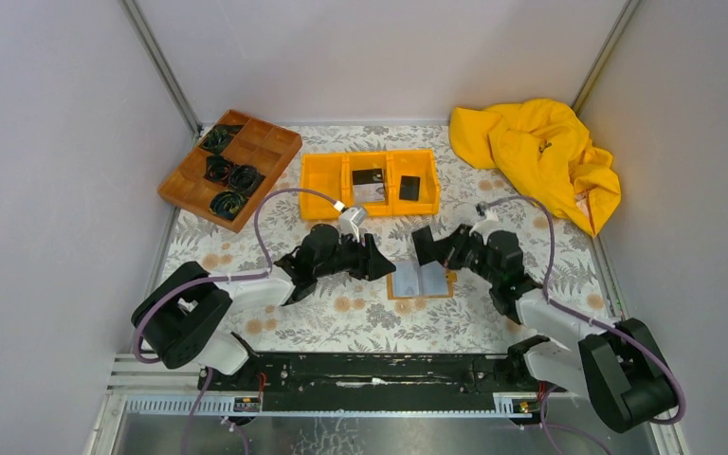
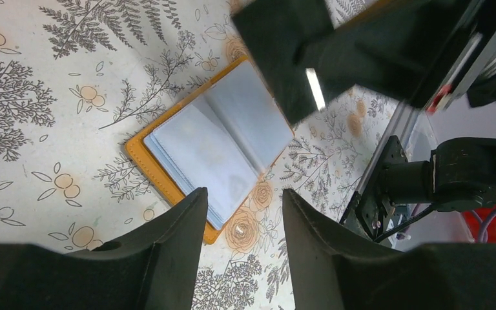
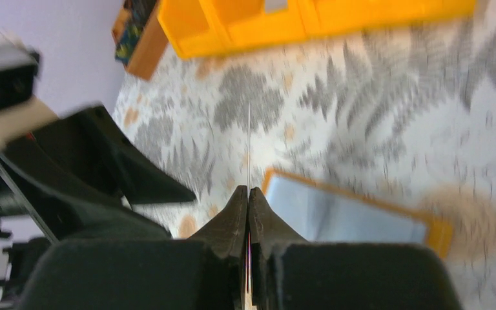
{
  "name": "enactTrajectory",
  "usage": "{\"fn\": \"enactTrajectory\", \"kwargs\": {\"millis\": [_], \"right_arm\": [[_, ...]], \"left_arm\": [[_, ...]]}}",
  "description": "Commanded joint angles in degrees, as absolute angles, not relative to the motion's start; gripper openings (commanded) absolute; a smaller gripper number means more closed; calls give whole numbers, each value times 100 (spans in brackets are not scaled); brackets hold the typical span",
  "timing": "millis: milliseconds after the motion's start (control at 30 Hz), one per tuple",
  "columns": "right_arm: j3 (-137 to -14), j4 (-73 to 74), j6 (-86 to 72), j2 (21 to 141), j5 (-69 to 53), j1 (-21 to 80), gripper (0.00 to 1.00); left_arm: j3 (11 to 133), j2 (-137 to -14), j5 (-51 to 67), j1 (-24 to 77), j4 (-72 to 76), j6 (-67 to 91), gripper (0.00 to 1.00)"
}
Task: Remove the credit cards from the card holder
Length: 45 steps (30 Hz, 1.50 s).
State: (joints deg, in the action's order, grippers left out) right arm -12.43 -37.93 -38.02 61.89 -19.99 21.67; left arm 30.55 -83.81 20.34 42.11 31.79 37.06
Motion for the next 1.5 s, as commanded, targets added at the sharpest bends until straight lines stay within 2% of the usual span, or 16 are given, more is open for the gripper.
{"fn": "enactTrajectory", "kwargs": {"millis": [0,300,567,867,1467], "right_arm": [[-2573,-3865,-3559,6732,-1577,2140,0],[-5495,-2945,-2485,9066,-597,2134,0],[-7085,-2656,-2282,10734,-324,2084,0],[-7446,-2749,-2355,11380,-393,1821,0],[-7069,-3074,-2467,11752,-776,1762,0]], "left_arm": [[2997,-8281,1842,4228,3586,3588,54],[2872,-7996,1704,4201,3566,3497,52],[2909,-8006,1564,4204,3400,3382,52],[2960,-8174,1700,4197,3468,3456,52],[2992,-8311,1906,4195,3573,3551,52]]}}
